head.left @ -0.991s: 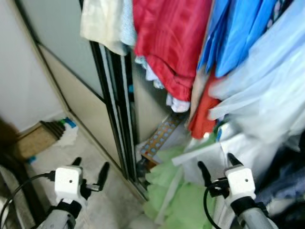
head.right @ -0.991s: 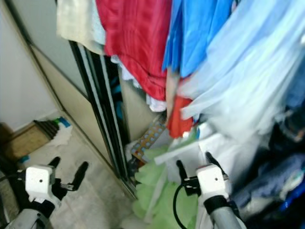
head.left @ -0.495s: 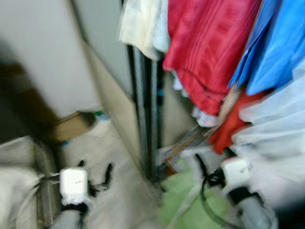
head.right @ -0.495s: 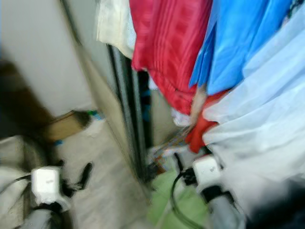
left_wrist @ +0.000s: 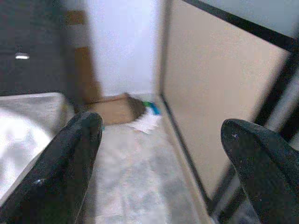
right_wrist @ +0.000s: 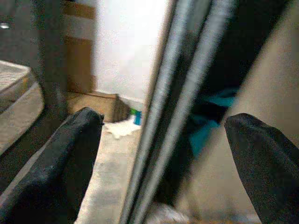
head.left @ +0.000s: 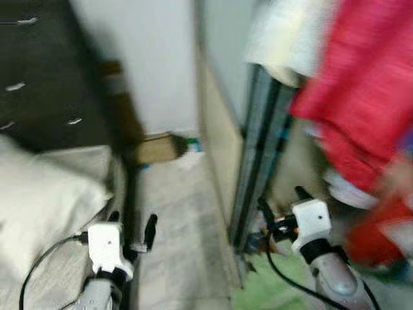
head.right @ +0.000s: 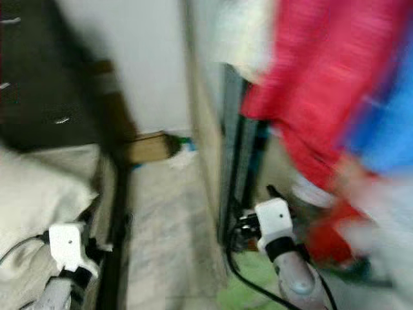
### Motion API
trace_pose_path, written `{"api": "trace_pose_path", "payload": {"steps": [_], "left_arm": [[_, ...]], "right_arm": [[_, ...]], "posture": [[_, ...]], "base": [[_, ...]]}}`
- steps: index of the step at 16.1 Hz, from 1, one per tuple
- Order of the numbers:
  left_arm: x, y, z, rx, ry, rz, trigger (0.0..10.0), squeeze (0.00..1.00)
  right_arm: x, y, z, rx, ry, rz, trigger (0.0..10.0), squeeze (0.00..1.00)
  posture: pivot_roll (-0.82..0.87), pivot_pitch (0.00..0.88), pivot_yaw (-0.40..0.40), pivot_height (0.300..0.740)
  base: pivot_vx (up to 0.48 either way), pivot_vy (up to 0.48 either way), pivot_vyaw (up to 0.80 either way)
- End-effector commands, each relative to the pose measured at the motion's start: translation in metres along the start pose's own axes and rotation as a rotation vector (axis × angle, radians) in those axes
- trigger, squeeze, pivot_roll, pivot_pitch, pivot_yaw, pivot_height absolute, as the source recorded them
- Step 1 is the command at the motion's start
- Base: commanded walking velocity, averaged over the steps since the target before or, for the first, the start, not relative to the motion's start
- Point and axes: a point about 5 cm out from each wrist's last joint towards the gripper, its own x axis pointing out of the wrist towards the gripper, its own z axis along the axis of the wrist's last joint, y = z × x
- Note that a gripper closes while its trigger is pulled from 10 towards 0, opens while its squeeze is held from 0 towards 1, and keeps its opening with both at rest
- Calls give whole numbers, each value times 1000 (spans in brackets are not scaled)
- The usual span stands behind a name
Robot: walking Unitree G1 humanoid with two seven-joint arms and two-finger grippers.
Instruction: Clean up the room
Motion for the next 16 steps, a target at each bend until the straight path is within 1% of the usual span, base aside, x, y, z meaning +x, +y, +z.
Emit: {"api": "trace_pose_path", "payload": {"steps": [1, 2, 4, 5, 6, 7, 8, 11, 14, 16], "left_arm": [[-2, 4, 3, 23, 1, 23, 10000, 0], [-4, 3, 4, 35, 5, 5, 10000, 0], [-5, 4, 6, 39, 4, 13, 10000, 0], [-5, 4, 8, 38, 7, 27, 10000, 0], [-3, 2, 10, 35, 8, 29, 10000, 0], [-1, -3, 13, 64, 5, 20, 10000, 0], [0, -5, 13, 53, 5, 6, 10000, 0], [-1, -7, 13, 22, 7, -36, 10000, 0], [-2, -7, 14, 45, 10, -14, 10000, 0], [-3, -7, 15, 47, 6, -18, 10000, 0]], "right_arm": [[-3, 3, 4, 24, -7, 10, 10000, 0], [-12, -1, 3, 30, 12, -8, 10000, 0], [-21, -2, 6, 27, 15, -8, 10000, 0], [-26, 0, 8, 20, 13, 5, 10000, 0], [-26, 2, 9, 16, 14, 17, 10000, 0], [-24, 4, 10, 9, 13, 28, 10000, 0], [-23, 6, 10, 12, 16, 34, 10000, 0], [-18, 6, 11, 18, 16, 42, 10000, 0], [-14, 7, 12, 21, 13, 57, 10000, 0], [-12, 7, 13, 20, 10, 63, 10000, 0]], "posture": [[76, 98, -16, 740], [67, 115, -12, 740], [51, 135, -7, 740], [43, 147, -6, 740], [40, 154, -8, 740], [42, 158, -8, 740], [44, 160, -12, 740], [45, 160, -14, 740], [53, 169, -26, 740], [52, 179, -27, 740]], "base": [[0, 0, 0], [0, 0, 0], [0, 0, 0], [0, 0, 0], [0, 0, 0], [0, 0, 800], [0, 0, 800], [0, 0, 800], [0, 0, 800], [0, 0, 800]]}}
